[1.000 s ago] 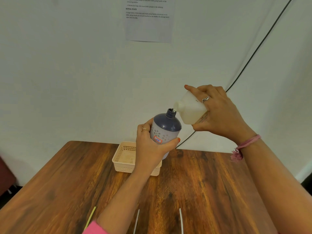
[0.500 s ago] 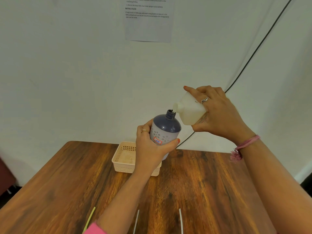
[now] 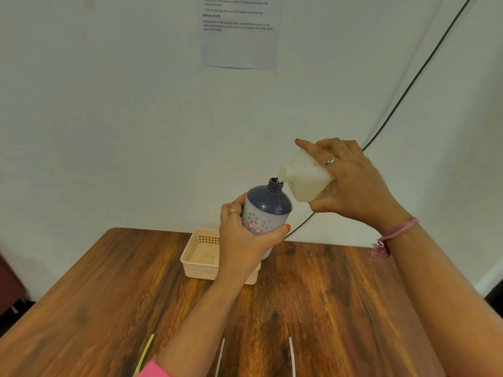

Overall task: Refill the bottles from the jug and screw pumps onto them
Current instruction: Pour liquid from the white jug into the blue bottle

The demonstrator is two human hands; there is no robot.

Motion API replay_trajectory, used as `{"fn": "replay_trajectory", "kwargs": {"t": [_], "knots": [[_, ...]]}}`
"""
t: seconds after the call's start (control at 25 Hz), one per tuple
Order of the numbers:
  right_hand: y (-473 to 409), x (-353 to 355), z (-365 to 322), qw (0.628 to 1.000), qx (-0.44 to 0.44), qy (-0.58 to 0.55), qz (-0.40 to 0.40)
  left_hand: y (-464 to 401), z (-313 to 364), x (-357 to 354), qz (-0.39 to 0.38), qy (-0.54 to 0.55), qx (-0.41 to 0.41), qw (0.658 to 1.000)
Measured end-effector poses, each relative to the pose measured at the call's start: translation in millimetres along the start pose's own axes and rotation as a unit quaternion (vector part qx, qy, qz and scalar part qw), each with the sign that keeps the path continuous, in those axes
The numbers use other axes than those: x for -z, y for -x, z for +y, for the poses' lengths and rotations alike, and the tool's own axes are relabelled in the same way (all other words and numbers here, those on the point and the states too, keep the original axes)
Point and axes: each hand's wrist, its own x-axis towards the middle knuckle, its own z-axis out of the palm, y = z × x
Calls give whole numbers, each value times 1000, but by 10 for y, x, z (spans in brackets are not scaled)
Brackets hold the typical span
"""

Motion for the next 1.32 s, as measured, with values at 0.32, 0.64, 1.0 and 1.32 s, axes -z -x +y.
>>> {"fn": "replay_trajectory", "kwargs": {"t": [0.32, 0.64, 1.0, 1.32], "knots": [[6, 15, -10, 1000, 9, 3, 0, 19, 9, -8, 4, -5, 4, 1000], [5, 21, 1, 1000, 16, 10, 2, 23, 14, -3, 1, -3, 10, 1000], [12, 3, 6, 999, 28, 17, 1, 39, 11, -2, 1, -2, 14, 1000], [11, -2, 10, 999, 34, 20, 5, 49, -17, -10, 3, -4, 14, 1000]]}}
